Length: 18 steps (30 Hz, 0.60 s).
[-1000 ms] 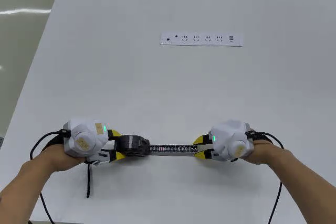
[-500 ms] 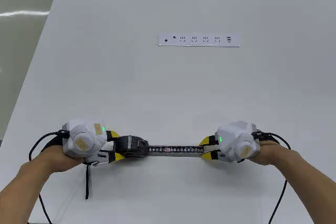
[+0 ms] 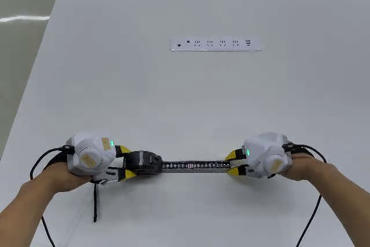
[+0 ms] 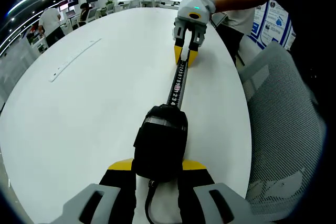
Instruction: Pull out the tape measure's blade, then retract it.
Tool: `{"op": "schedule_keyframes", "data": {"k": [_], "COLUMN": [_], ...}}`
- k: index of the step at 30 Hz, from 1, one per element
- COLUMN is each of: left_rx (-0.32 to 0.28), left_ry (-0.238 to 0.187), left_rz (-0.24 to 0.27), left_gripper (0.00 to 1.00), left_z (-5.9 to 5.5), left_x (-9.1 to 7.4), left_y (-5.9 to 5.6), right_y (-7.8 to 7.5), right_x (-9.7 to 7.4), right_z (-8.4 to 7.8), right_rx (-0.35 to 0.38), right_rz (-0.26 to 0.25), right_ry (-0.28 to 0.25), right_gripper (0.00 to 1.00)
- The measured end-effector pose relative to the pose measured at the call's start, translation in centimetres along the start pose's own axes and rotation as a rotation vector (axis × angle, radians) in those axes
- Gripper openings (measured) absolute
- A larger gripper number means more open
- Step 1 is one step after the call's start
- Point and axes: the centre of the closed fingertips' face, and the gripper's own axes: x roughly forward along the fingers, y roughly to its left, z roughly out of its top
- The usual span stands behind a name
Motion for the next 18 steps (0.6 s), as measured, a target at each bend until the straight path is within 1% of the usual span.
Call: {"op": "schedule_keyframes", "data": {"k": [18], "left_rx": [0.006], "left_ry": [0.009], "left_rz": [-0.008], "left_gripper": [0.27], "left_z": [0.0], "left_x": [-0.1], "left_y": [0.0], "right_y": [0.3], "right_x": [-1.7], "right_z": [-2.1], "right_rx": [0.015], "right_rz": [-0.006], "right_ry": [0.038], "right_gripper": [0.11]}}
